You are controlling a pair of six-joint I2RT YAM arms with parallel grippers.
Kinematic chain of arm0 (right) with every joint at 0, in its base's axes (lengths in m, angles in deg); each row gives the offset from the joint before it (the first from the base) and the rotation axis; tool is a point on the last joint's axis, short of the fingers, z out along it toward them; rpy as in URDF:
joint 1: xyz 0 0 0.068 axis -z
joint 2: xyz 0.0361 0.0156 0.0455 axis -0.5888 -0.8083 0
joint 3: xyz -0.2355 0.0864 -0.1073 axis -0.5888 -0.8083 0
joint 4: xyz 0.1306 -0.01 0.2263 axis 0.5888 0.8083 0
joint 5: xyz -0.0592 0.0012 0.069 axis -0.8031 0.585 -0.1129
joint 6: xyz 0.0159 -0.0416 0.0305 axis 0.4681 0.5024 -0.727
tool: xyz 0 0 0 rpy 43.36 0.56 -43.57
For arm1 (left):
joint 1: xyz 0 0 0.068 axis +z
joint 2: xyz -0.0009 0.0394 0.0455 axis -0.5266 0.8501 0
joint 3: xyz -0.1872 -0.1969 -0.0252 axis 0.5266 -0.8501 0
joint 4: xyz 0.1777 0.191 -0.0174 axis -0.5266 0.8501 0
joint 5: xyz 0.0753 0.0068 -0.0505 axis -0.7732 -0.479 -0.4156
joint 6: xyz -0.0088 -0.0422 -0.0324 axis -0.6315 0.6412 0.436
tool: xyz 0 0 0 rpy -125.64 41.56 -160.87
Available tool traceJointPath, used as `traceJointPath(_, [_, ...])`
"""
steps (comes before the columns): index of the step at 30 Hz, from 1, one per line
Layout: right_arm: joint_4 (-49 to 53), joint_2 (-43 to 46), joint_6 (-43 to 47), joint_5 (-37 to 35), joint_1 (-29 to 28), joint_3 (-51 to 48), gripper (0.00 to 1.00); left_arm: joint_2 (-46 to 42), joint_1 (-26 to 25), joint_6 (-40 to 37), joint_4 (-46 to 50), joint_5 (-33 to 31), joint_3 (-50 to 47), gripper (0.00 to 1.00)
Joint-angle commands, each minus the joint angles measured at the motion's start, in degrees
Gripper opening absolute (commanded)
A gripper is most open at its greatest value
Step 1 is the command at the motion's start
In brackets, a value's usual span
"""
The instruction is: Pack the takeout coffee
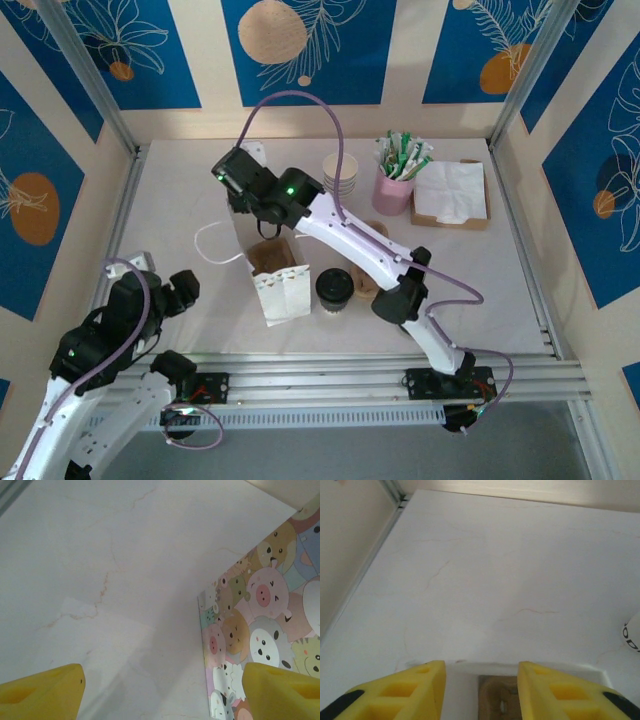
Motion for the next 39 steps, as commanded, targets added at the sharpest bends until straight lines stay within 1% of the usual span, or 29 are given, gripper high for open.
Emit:
traceJointPath(1, [-1.0,6.3,7.4,1.1,-3.4,0.0,0.48,-0.4,0.4,0.0,-1.6,2.5,-0.9,0.82])
traceJointPath(3, [-0.6,8.5,9.4,0.8,-4.7,-0.1,0.50,-0.4,0.4,0.3,-2.1,3.0,-1.3,0.82])
traceJointPath(8, [3.0,14.6,11.4,-0.9,-7.5,-2.1,0.52,-0.6,0.4,1.4,-3.0,4.2,-2.3,0.82])
traceJointPath(12, [6.7,22.0,9.9,-4.3,-9.6,-9.3,0.54,-0.8,0.4,1.8,-3.6,5.1,-3.2,0.82])
traceJointPath(15, [8.6,29.7,5.7,-5.7,-10.5,-19.0,0.55,-0.7,0.4,2.0,-4.1,5.5,-3.7,0.82])
traceJointPath(18, [8.7,38.8,0.0,-6.2,-11.0,-31.2,0.55,-0.7,0.4,2.5,-4.7,5.7,-4.5,0.82])
traceJointPath(22, [7.8,50.1,-7.6,-4.8,-10.6,-47.2,0.56,-0.5,0.4,3.4,-5.8,6.3,-5.8,0.82])
traceJointPath(25, [10.5,56.7,-16.8,-2.6,-8.6,-56.8,0.56,-0.3,0.4,3.9,-6.2,7.0,-6.5,0.82])
traceJointPath(27, [11.3,60.2,-22.0,0.0,-7.4,-63.0,0.59,-0.1,0.4,4.1,-6.0,6.9,-6.6,0.81])
traceJointPath(30, [10.5,62.9,-28.2,4.0,-6.4,-71.1,0.63,-0.1,0.4,4.3,-5.6,6.6,-6.8,0.81])
traceJointPath(33, [8.4,62.8,-33.1,6.6,-6.2,-76.5,0.65,-0.1,0.4,4.7,-5.8,6.7,-7.2,0.81])
traceJointPath(36, [5.4,60.8,-37.0,8.6,-6.1,-79.5,0.69,-0.1,0.4,5.2,-6.2,7.1,-7.5,0.81])
traceJointPath(39, [5.4,57.4,-41.0,8.6,-5.8,-79.3,0.71,0.0,0.4,5.2,-6.4,7.2,-7.7,0.81])
